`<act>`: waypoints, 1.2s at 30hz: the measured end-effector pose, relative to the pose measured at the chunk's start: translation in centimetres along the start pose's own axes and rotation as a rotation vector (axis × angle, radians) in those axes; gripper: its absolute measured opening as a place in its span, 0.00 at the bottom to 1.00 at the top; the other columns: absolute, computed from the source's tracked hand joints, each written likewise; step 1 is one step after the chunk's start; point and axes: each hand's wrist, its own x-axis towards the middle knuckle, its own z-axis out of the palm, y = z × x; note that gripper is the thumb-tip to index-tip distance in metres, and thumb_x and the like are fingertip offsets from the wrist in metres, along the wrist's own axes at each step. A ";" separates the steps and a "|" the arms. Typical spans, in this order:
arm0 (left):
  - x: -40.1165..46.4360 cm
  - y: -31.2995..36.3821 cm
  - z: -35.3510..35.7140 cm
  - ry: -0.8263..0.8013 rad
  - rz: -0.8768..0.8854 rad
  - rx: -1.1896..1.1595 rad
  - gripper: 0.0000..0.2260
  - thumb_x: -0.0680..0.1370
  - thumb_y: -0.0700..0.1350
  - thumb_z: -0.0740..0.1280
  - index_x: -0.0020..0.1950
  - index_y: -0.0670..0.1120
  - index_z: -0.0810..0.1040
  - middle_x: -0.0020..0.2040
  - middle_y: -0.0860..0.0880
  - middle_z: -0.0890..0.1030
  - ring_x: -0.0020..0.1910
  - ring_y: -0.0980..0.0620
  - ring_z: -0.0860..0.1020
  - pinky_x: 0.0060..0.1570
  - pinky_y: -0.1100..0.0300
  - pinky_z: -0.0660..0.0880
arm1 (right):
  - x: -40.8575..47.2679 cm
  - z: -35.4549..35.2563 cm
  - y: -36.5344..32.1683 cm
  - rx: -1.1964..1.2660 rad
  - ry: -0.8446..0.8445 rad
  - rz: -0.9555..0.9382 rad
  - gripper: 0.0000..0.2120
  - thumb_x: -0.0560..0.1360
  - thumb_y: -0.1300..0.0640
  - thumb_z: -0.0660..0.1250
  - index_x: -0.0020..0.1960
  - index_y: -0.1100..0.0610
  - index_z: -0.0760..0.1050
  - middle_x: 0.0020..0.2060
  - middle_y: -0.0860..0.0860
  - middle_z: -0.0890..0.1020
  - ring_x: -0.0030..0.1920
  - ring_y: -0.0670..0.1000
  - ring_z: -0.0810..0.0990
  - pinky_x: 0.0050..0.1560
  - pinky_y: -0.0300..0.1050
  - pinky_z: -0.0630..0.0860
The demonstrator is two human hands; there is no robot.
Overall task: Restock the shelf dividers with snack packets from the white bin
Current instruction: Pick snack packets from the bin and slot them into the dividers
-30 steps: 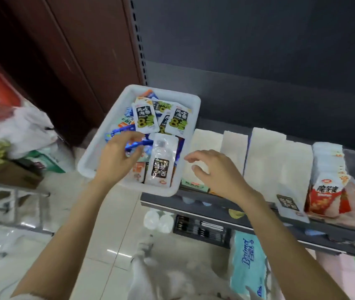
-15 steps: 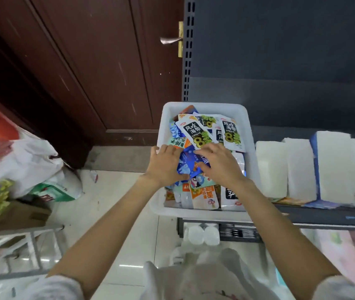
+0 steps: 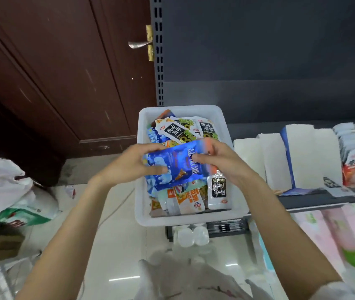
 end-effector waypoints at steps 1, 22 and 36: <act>0.3 0.7 0.3 0.005 0.018 0.019 0.13 0.70 0.42 0.74 0.54 0.48 0.79 0.50 0.54 0.83 0.49 0.57 0.81 0.49 0.60 0.78 | -0.8 -0.7 0.0 0.013 -0.007 -0.021 0.11 0.71 0.60 0.71 0.53 0.53 0.76 0.48 0.51 0.84 0.50 0.51 0.83 0.45 0.42 0.79; 15.2 5.7 28.9 -0.170 0.165 0.933 0.16 0.78 0.54 0.62 0.64 0.52 0.72 0.58 0.50 0.77 0.56 0.48 0.74 0.51 0.56 0.71 | -15.1 -24.2 8.7 -0.526 1.010 -0.126 0.13 0.75 0.57 0.68 0.37 0.64 0.71 0.30 0.60 0.76 0.31 0.56 0.71 0.30 0.45 0.61; 14.9 4.4 29.8 -0.082 0.086 0.921 0.10 0.78 0.48 0.60 0.56 0.53 0.78 0.53 0.51 0.80 0.51 0.48 0.77 0.44 0.57 0.69 | -11.6 -23.4 13.4 -1.506 0.509 -0.311 0.22 0.59 0.66 0.76 0.51 0.54 0.81 0.40 0.51 0.84 0.41 0.56 0.80 0.43 0.47 0.74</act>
